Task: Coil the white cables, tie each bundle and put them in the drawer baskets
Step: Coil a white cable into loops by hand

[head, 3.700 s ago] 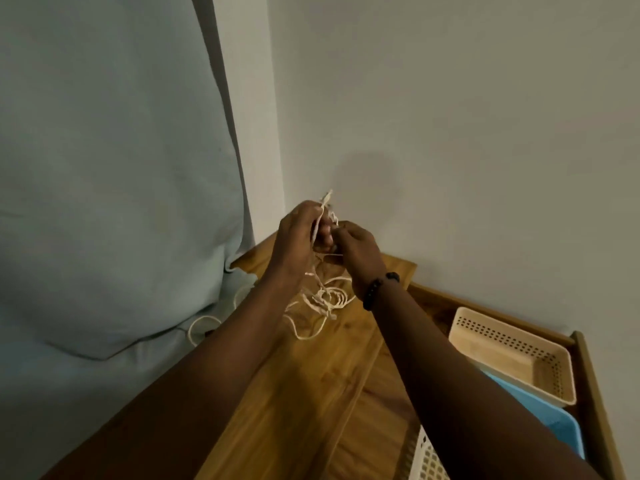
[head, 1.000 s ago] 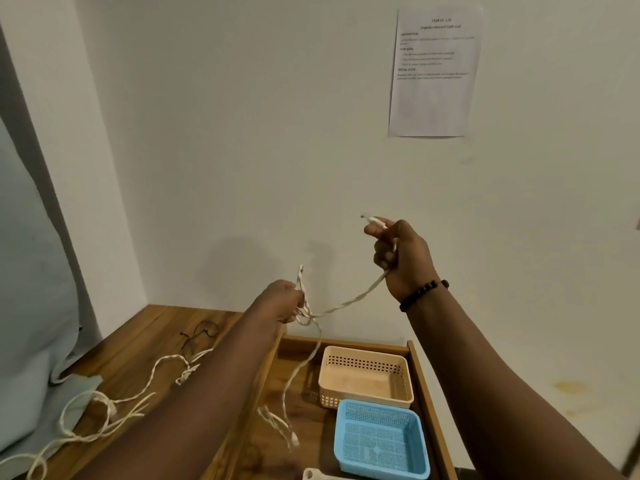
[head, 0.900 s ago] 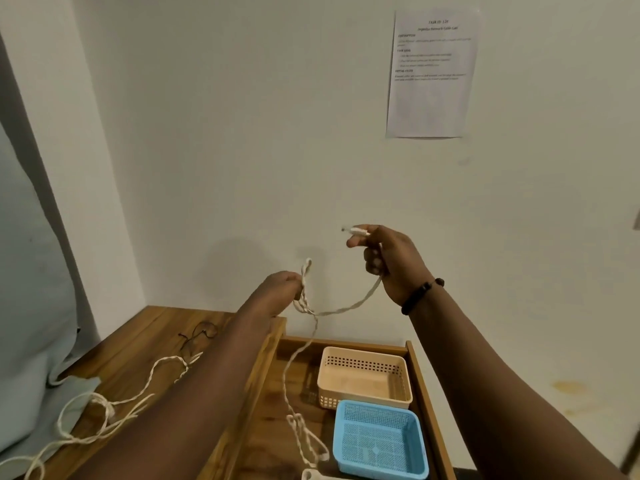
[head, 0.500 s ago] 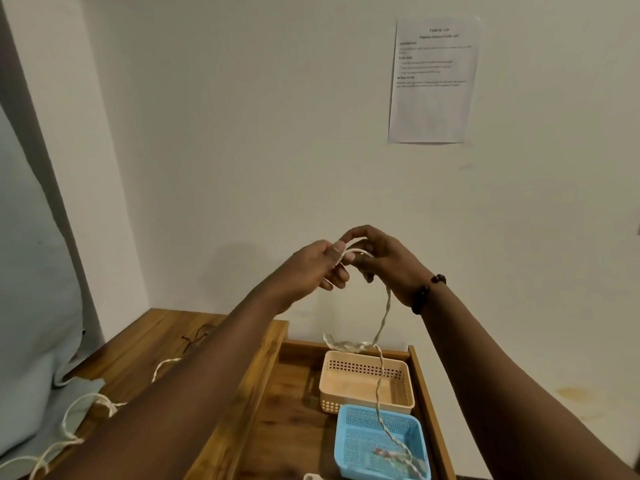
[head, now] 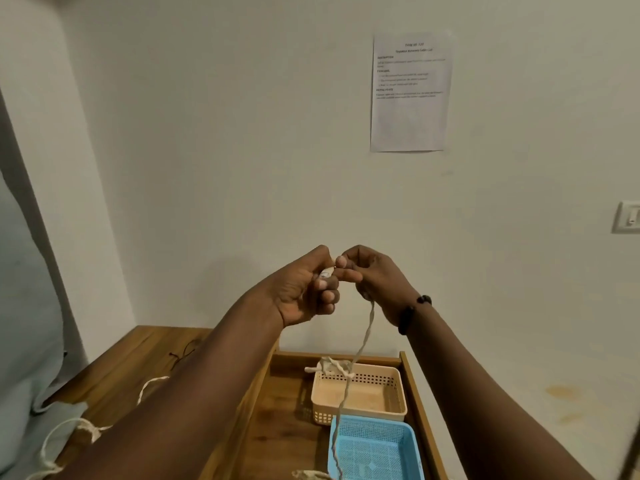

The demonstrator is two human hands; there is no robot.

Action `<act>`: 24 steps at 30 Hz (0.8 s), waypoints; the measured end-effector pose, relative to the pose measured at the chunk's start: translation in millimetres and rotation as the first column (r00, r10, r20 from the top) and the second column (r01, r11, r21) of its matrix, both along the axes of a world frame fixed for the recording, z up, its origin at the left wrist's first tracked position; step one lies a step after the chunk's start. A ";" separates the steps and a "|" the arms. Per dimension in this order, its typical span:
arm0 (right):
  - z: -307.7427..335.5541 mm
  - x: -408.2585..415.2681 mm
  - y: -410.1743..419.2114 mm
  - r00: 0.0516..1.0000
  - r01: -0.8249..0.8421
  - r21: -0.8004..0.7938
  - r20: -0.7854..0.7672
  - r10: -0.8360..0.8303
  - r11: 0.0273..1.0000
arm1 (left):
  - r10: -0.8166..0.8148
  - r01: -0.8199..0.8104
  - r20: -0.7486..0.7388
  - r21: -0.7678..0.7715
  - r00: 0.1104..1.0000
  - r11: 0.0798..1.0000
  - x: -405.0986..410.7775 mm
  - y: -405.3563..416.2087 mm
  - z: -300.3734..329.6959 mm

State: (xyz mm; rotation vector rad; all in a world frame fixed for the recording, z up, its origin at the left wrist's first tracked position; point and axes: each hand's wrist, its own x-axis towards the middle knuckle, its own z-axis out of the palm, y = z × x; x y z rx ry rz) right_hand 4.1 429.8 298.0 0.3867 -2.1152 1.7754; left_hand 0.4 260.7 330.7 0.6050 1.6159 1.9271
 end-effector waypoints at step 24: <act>-17.6 -5.0 10.3 0.746 -0.593 0.649 0.666 0.022 0.476 | 0.023 -0.440 -0.755 -0.356 0.655 0.824 -35.0 8.8 -28.2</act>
